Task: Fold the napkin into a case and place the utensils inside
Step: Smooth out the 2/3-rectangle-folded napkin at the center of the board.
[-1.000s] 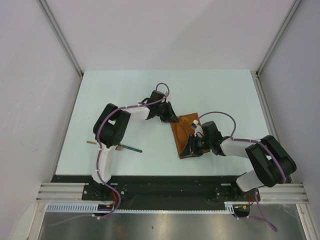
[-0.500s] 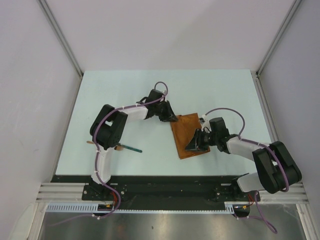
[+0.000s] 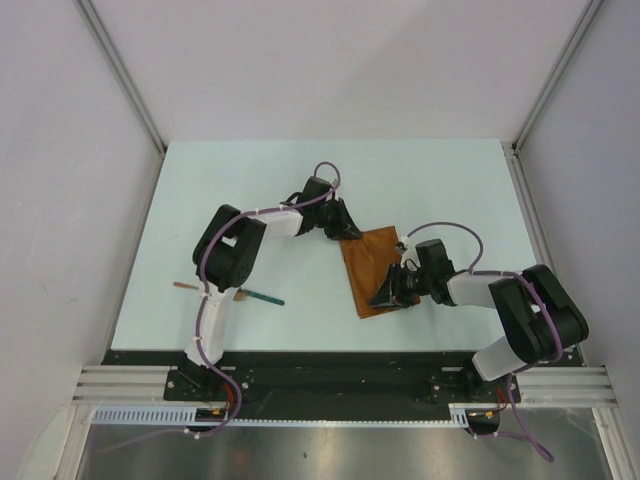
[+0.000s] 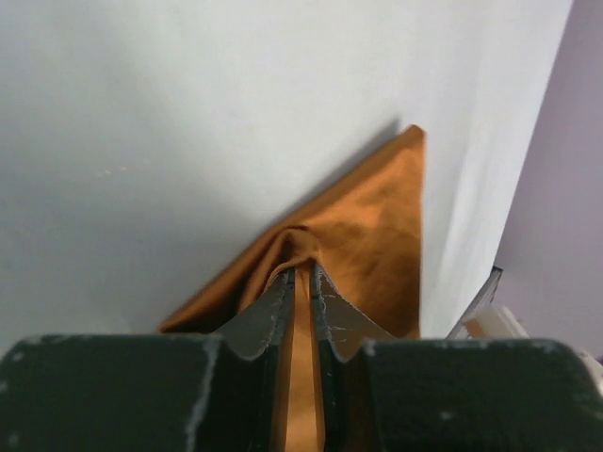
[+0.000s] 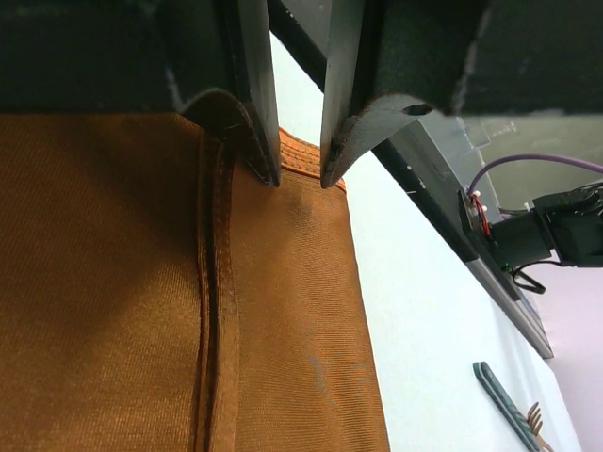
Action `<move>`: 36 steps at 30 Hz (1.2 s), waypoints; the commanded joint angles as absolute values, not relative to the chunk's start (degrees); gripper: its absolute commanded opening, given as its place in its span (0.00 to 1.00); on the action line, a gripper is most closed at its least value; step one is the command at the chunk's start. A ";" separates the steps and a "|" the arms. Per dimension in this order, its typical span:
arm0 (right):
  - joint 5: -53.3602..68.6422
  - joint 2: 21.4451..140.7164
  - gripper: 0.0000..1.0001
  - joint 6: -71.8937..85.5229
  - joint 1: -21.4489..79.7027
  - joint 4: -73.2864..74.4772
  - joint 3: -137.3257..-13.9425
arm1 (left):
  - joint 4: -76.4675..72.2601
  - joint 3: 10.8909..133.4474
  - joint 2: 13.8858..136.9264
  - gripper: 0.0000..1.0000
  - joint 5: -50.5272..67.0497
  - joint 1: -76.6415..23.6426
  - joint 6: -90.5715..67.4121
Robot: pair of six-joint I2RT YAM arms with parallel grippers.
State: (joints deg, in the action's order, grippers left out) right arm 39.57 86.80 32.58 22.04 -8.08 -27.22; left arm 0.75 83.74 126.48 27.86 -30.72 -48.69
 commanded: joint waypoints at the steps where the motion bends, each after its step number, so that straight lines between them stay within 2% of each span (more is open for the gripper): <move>1: 39.99 87.63 0.29 32.26 21.97 -10.63 -26.63 | -2.63 85.60 129.55 0.15 29.27 -30.41 -50.71; 11: 37.89 87.01 0.28 29.97 21.97 -8.44 -24.78 | -4.40 87.01 132.45 0.13 29.53 -30.24 -51.68; 24: 36.39 76.30 0.29 28.74 21.45 2.80 -28.29 | -2.29 88.07 132.37 0.15 31.81 -29.71 -48.78; 27: 35.60 74.28 0.30 27.95 20.22 6.49 -31.36 | -1.76 88.24 129.30 0.26 32.25 -30.06 -46.94; 32: 31.73 68.30 0.36 28.21 14.00 12.82 -34.45 | 4.64 90.52 123.15 0.52 31.38 -30.76 -43.25; 33: 31.29 67.68 0.39 28.39 12.76 13.96 -34.71 | 5.35 90.70 121.05 0.55 31.03 -31.02 -42.63; 34: 31.03 66.98 0.44 28.30 11.09 14.93 -35.06 | 5.97 90.79 119.89 0.62 30.68 -31.29 -41.67; 36: 30.50 65.40 0.55 27.86 7.31 16.61 -34.81 | 8.43 91.14 118.05 0.67 30.24 -32.07 -40.09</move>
State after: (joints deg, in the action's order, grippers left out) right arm 33.28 68.36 28.84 12.47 10.66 -33.10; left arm 3.86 87.77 126.41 31.81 -30.89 -45.43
